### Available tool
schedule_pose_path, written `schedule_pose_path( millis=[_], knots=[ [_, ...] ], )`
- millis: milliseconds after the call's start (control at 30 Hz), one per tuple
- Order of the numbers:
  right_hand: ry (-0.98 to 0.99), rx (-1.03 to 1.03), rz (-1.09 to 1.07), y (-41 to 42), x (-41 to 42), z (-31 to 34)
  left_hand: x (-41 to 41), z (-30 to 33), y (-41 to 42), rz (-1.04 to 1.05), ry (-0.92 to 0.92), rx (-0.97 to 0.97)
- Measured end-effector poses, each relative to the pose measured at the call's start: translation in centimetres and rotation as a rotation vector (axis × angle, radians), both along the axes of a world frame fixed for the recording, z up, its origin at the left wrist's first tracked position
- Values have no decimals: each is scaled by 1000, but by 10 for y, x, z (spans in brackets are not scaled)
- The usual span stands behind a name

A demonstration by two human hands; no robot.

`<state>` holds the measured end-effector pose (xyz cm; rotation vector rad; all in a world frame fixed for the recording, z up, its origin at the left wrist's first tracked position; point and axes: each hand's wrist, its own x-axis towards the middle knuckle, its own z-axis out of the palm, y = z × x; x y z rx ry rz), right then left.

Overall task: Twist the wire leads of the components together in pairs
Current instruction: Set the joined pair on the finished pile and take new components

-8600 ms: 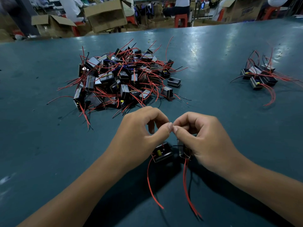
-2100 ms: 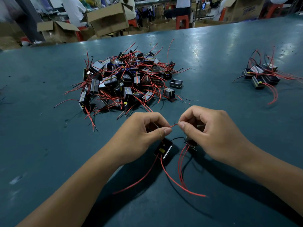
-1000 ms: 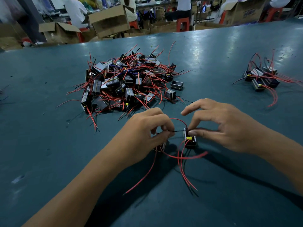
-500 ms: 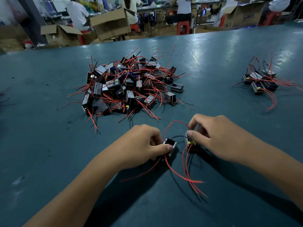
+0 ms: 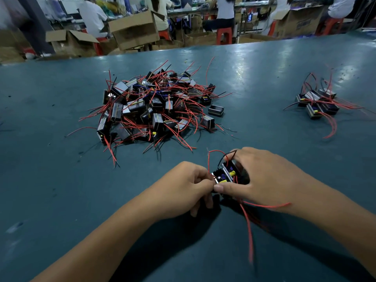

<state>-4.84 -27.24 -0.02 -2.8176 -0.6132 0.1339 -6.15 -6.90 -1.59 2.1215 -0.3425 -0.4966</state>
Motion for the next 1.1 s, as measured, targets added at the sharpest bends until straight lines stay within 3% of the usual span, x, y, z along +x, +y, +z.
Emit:
schedule_pose_path(
  millis=[100, 233, 300, 467, 600, 800, 933, 1100],
  knots=[
    [-59, -49, -13, 4, -6, -1, 2, 2, 1, 12, -18, 4],
    [-122, -85, -58, 6, -9, 0, 10, 0, 10, 113, -396, 296],
    [-115, -90, -82, 3, -6, 0, 12, 0, 13, 139, -477, 340],
    [-104, -11, -219, -25, 15, 7, 13, -3, 14, 144, -569, 264],
    [-231, 57, -388, -73, 48, 28, 13, -5, 14, 88, -575, 249],
    [-357, -188, -594, -150, 144, 64, 16, -8, 13, 31, -598, 263],
    [-377, -185, -655, -183, 188, 65, 15, -8, 14, 4, -624, 268],
    [-144, -422, -581, -196, 203, 43, 15, -6, 15, -22, -627, 281]
  ],
)
